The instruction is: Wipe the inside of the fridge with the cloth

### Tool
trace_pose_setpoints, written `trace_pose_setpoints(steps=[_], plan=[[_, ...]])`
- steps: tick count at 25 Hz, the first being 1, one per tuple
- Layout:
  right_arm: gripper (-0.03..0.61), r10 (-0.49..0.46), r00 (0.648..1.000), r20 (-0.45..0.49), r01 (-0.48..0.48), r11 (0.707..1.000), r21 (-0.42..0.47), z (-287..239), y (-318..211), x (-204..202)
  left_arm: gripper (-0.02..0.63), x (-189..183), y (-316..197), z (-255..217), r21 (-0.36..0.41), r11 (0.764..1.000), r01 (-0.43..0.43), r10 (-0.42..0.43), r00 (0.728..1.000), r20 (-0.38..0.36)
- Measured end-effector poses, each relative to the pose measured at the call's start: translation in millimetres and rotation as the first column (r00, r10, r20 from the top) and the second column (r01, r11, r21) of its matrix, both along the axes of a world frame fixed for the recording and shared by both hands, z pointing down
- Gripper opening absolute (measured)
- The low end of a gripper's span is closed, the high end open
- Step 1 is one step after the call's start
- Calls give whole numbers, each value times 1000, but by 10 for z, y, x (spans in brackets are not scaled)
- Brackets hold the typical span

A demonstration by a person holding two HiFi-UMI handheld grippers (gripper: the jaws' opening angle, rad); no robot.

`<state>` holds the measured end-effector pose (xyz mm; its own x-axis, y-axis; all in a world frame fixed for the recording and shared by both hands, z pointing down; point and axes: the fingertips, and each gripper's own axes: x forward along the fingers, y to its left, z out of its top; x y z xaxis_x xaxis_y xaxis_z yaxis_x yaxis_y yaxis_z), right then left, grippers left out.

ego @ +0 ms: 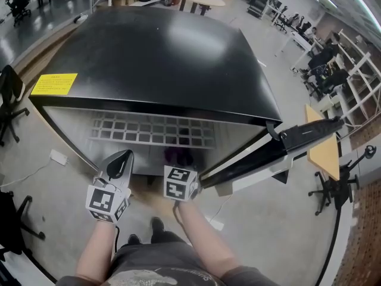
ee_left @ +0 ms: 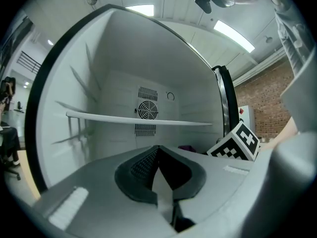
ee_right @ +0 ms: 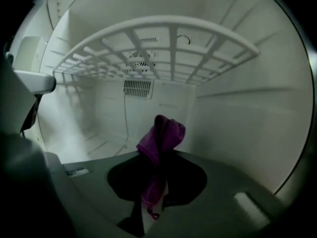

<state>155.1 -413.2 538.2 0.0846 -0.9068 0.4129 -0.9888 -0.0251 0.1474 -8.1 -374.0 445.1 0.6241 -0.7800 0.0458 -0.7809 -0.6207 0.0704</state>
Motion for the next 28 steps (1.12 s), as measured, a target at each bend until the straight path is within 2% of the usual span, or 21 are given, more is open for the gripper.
trace_pose_setpoints(steps=[2, 4, 11, 20, 24, 28], plan=[[41, 53, 999, -5, -52, 997, 64, -156, -83, 76, 18, -5, 6, -5, -2, 1000, -3, 3, 1000, 3], [41, 101, 995, 16, -102, 991, 90, -258, -127, 141, 18, -14, 13, 6, -6, 1000, -8, 8, 1000, 9], [41, 207, 975, 77, -214, 971, 104, -313, 104, 292, 18, -40, 64, 1, -4, 1000, -28, 28, 1000, 6], [43, 301, 948, 106, -312, 943, 116, -315, 827, 389, 18, -36, 349, -87, 1, 995, -102, 102, 995, -6], [41, 311, 944, 111, -324, 937, 132, -370, 1115, 260, 18, -192, 560, -203, 18, 992, -122, 123, 992, -14], [43, 247, 960, 135, -272, 936, 222, -519, 1328, -15, 18, -455, 736, -292, 30, 993, -118, 119, 992, -33]])
